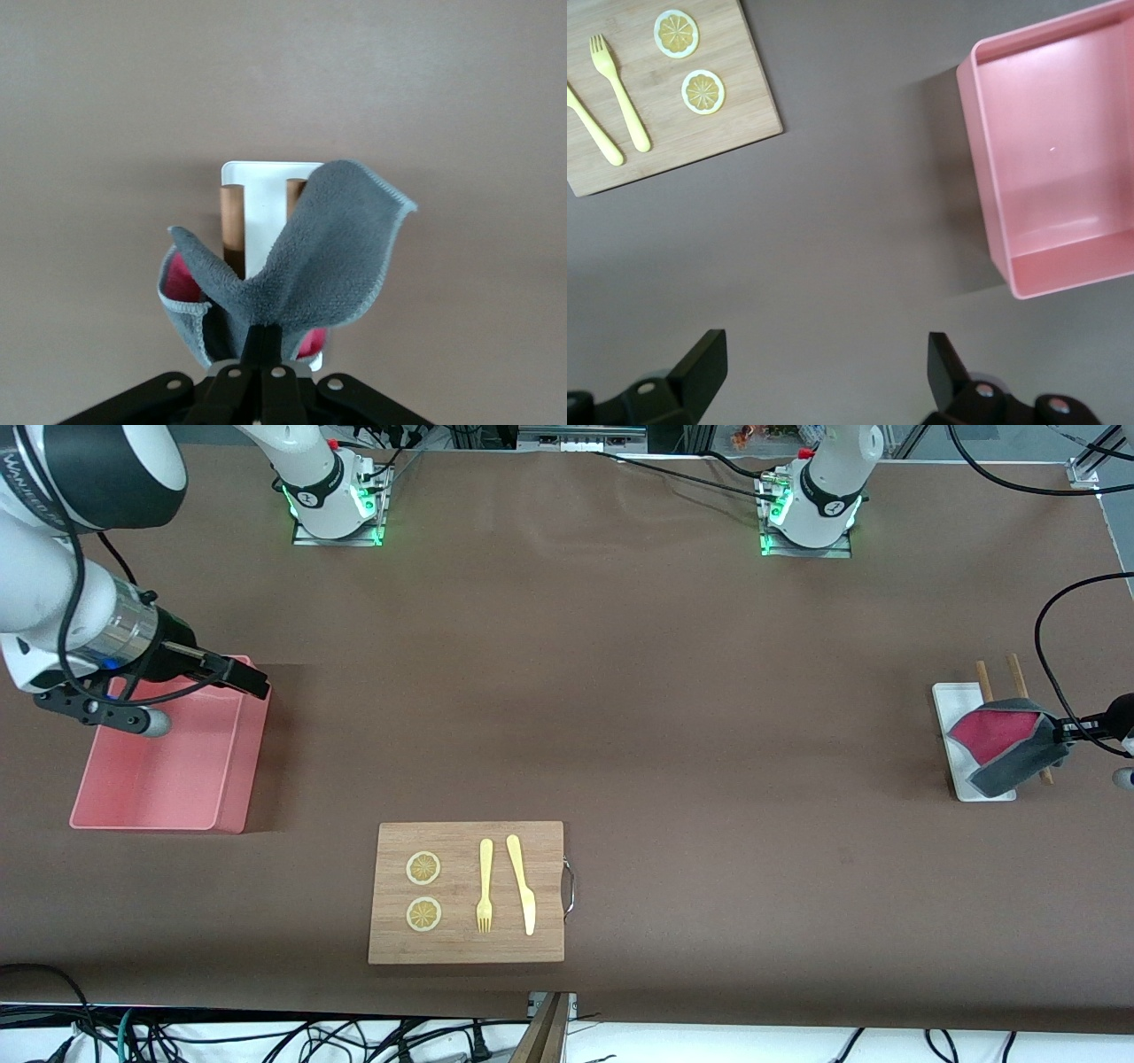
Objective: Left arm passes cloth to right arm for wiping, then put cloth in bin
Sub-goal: 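Lift the cloth off the stand with the left gripper while the right gripper approaches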
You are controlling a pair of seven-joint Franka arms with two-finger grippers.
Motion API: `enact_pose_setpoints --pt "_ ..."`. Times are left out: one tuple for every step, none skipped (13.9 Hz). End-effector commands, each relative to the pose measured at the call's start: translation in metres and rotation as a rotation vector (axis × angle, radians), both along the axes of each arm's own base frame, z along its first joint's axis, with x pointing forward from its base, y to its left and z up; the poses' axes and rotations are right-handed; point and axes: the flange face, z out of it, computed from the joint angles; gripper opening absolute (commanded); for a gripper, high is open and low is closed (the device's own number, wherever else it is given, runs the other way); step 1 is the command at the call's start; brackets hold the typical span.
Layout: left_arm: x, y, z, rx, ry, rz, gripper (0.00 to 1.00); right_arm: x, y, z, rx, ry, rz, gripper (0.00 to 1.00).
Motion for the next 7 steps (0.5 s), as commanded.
enact_pose_setpoints --pt "0.019 -0.040 0.045 -0.024 0.022 -0.017 0.00 0.001 0.031 -0.001 0.004 -0.012 -0.070 1.00" --pt "0.024 -0.056 0.064 -0.034 0.028 0.005 0.00 0.003 0.040 -0.003 0.008 -0.028 -0.095 1.00" --pt "0.030 -0.079 0.080 -0.043 0.033 0.009 0.00 0.004 0.053 -0.005 0.013 -0.046 -0.111 1.00" --pt "0.035 -0.102 0.094 -0.053 0.030 0.006 0.00 0.005 0.066 -0.008 0.034 -0.050 -0.140 1.00" --pt "0.039 -0.126 0.102 -0.065 0.032 0.002 0.00 0.006 0.079 -0.013 0.066 -0.045 -0.175 1.00" --pt "0.042 -0.155 0.108 -0.087 0.032 -0.010 0.00 0.008 0.090 -0.015 0.095 -0.051 -0.210 0.99" --pt "0.044 -0.186 0.112 -0.123 0.037 -0.004 0.00 0.012 0.098 -0.021 0.111 -0.062 -0.237 1.00"
